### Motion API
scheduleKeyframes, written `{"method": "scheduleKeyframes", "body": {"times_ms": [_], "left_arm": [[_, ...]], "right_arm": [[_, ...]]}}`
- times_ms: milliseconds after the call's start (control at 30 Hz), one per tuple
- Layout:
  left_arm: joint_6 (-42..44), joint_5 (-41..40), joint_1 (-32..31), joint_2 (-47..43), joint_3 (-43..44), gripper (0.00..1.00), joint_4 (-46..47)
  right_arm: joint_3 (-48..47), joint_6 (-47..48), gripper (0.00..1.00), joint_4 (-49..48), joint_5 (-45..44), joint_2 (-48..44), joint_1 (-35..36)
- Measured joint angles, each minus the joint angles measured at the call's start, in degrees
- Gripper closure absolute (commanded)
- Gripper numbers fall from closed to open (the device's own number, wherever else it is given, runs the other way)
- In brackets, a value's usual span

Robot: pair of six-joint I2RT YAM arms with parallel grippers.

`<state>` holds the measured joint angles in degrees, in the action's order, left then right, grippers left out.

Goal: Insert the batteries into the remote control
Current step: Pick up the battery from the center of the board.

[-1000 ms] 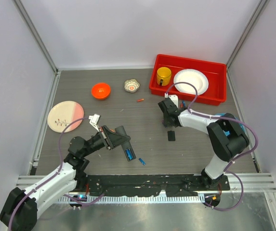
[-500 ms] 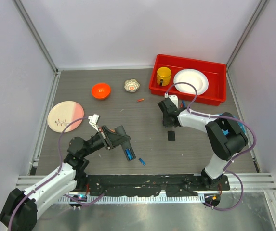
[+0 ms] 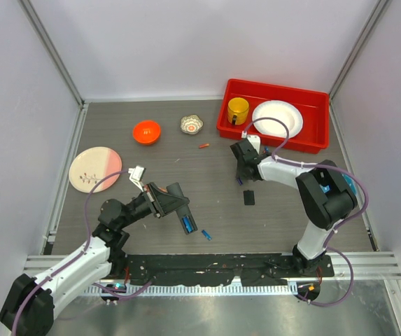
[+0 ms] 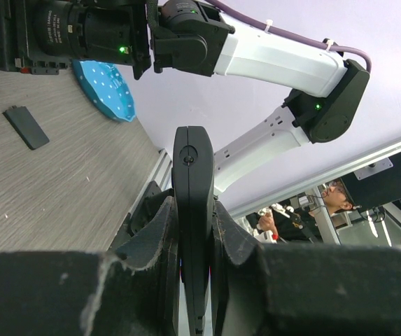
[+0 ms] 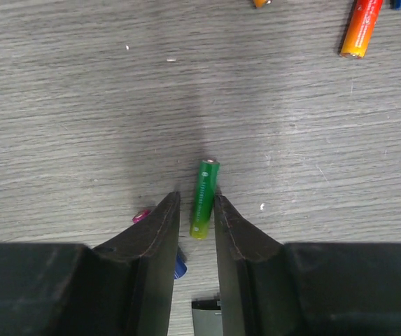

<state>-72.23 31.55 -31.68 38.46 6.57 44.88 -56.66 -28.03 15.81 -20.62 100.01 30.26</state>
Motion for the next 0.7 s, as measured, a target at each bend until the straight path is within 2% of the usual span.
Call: {"method": "scheduleKeyframes", "body": {"times_ms": [200,333,567,700], "left_arm": [[0.02,0.0,0.0,0.0,0.0,1.0,0.04],[0.02,0.0,0.0,0.02,0.0,1.0,0.09],[0.04,-0.04,0.0,0.0,0.0,1.0,0.11],[0.2,-0.04,0.0,-0.11,0.0,0.99,0.11]], "right_arm": [[0.15,-0.7,0.9,-0.85,1.09,0.04,-0.22],[0.5,-0.83,0.99,-1.31,1.07,-0.13,-0.28],[2.73,-0.2,0.99,1.27,1.57,-4.09,0.33],[2.38,4.52,0.99,3.76,2.62,-10.29,4.83]]}}
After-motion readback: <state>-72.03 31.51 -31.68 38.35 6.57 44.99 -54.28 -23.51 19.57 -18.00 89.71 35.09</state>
